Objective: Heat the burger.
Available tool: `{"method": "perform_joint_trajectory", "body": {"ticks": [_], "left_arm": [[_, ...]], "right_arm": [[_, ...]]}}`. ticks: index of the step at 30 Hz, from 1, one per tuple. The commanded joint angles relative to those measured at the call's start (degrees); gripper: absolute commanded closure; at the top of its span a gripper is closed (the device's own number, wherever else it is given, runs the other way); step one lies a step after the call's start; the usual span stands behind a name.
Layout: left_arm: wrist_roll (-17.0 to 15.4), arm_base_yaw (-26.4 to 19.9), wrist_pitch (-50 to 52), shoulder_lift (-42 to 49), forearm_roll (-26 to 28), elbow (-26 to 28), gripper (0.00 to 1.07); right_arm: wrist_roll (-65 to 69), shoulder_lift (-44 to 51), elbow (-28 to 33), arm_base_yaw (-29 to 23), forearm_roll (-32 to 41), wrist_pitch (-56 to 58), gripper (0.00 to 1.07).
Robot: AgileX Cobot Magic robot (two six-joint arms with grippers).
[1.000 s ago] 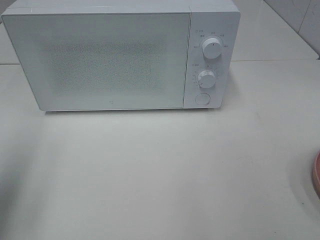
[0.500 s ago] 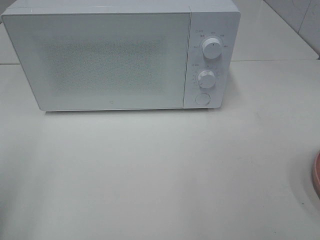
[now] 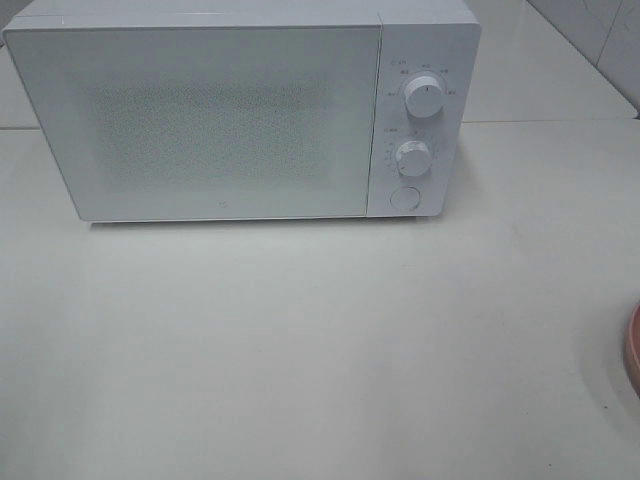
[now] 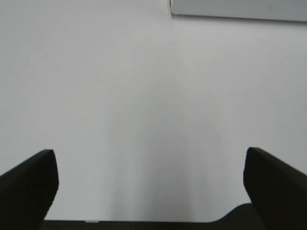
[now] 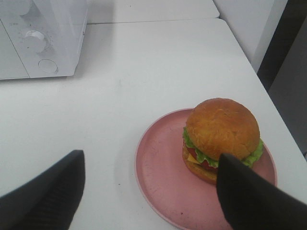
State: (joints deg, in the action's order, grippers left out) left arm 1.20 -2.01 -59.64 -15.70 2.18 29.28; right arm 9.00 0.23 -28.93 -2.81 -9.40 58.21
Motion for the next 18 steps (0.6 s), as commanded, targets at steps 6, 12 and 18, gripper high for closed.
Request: {"method": "perform_joint_trajectory", "body": {"ticks": [6,12,18], "left_arm": [[-0.11,-0.06,0.17,11.86,0.11,-0.29,0.09],[-0.06,-0.06,0.29,17.70,-0.29,-0.29,0.09],[-0.06,-0.06,0.23,17.53,-0.29,-0.34,0.09]], "right_arm": [[-0.63,1.49,0.11,0.23,-0.06,-0.57,0.34],[-0.63,1.49,0.11,0.23,-0.06,-0.57,0.34],[-0.63,1.49,0.11,0.23,-0.06,-0.57,0.34]]}}
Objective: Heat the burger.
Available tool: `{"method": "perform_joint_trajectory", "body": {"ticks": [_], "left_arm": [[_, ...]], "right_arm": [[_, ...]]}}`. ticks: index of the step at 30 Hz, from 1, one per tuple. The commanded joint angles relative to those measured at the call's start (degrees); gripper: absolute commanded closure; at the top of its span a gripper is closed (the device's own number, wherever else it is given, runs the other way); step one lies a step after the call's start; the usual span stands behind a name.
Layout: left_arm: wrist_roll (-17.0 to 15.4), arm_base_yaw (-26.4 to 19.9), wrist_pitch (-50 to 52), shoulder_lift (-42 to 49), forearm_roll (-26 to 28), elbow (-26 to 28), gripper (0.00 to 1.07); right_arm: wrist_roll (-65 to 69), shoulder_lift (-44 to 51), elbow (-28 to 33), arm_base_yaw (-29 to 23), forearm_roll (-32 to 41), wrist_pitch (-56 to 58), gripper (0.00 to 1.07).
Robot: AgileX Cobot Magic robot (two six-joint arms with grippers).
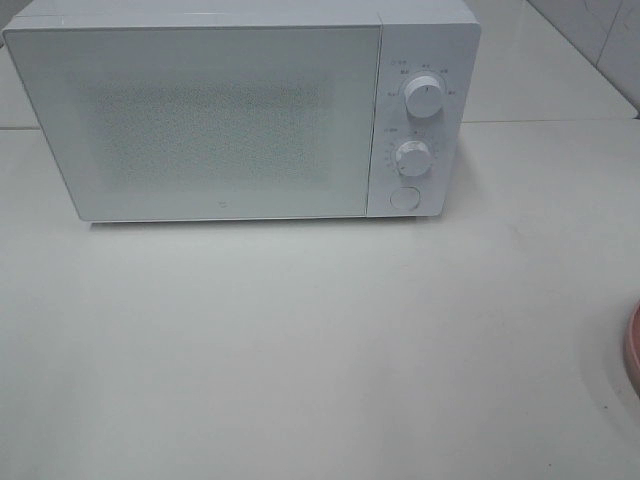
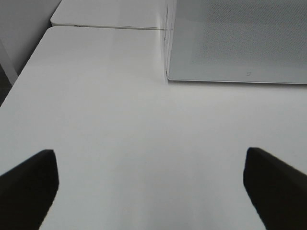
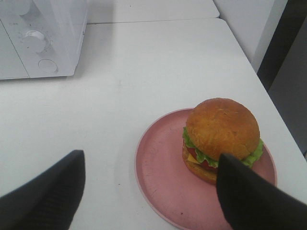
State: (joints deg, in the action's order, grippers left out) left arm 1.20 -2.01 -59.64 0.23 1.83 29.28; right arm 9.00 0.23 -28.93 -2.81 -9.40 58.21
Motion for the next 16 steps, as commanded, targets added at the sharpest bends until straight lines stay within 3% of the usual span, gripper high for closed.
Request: {"method": "perform_joint_trajectory", "body": {"ticks": [1,16], "left_arm": [[-0.06,-0.06,0.23,1.60,0.06,-0.34,0.09],[-0.06,-0.06,0.23,1.60,0.06,-0.34,0.09]], "right_arm": [[-0.63,1.49,0.11,0.23,-0.06,-0.57,0.34],[-0.63,1.49,0.11,0.23,-0.06,-0.57,0.34]]}}
